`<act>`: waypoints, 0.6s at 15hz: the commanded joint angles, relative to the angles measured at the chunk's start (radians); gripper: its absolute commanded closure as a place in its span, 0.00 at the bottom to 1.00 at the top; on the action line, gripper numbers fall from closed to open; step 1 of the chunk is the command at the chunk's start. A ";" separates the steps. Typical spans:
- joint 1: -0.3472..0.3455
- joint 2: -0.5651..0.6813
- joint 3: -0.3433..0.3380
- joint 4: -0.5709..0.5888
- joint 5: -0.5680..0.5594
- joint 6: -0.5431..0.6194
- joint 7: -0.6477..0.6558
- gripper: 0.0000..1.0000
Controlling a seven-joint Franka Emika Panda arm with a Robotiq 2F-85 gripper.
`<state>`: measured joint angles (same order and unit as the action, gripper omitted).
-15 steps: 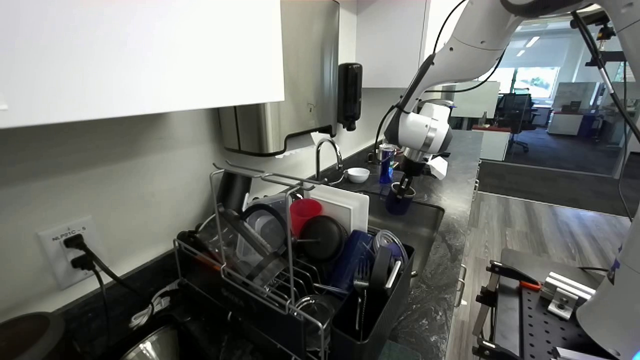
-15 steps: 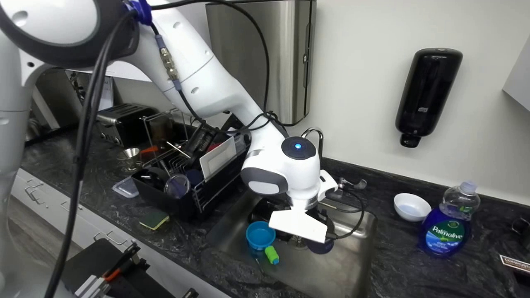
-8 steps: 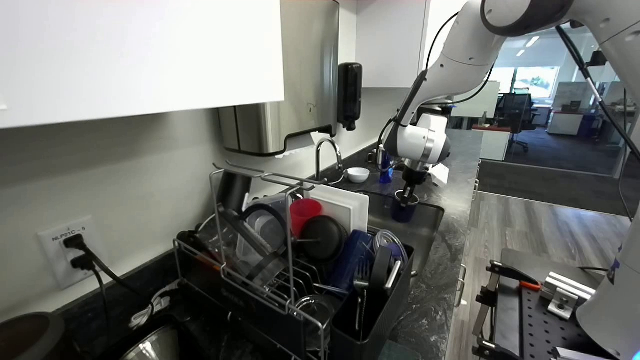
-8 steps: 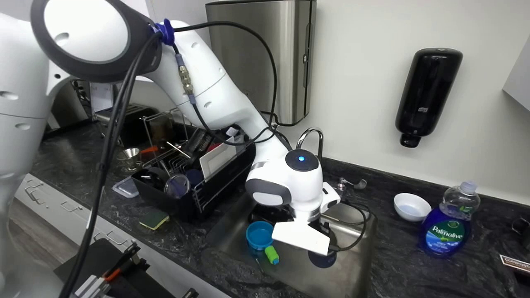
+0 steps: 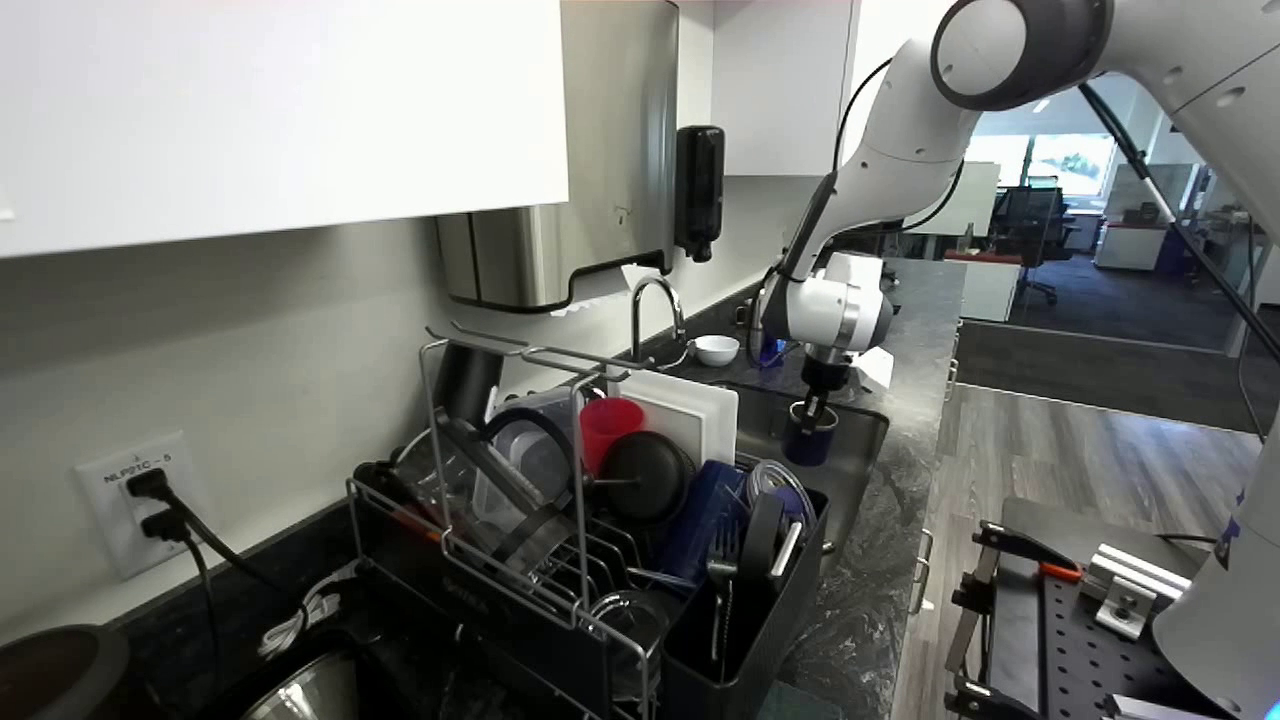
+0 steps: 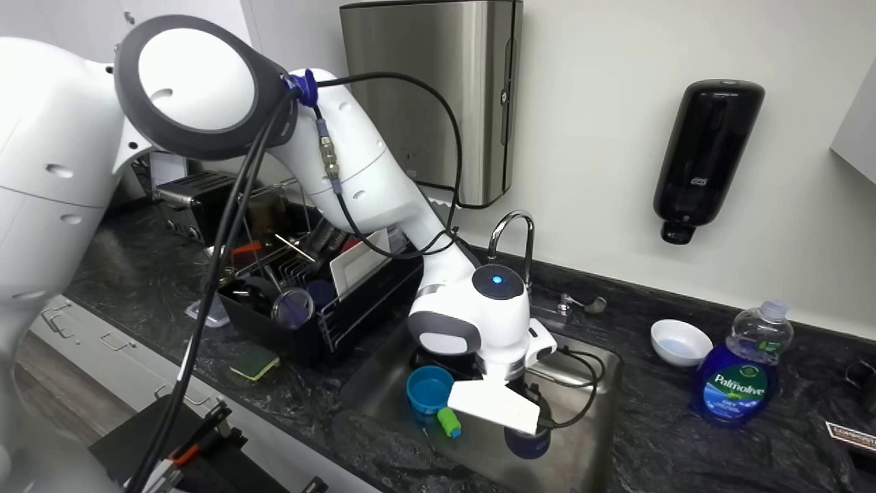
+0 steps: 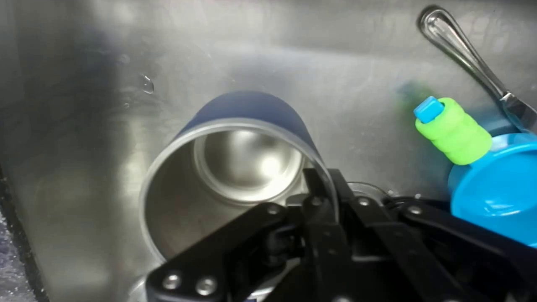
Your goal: Remove the dark blue thermos from the dish rack and place it inside the sink
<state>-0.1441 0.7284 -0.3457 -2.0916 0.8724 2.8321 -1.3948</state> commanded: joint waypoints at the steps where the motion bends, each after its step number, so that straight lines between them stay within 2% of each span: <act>1: 0.021 0.041 -0.002 0.044 -0.005 0.002 0.037 0.98; 3: 0.030 0.078 -0.002 0.077 -0.009 0.002 0.052 0.98; 4: -0.053 0.072 0.079 0.080 -0.136 0.044 0.140 0.98; 9: -0.143 0.142 0.153 0.155 -0.453 0.056 0.392 0.98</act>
<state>-0.2103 0.8458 -0.2522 -1.9779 0.5680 2.8668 -1.1116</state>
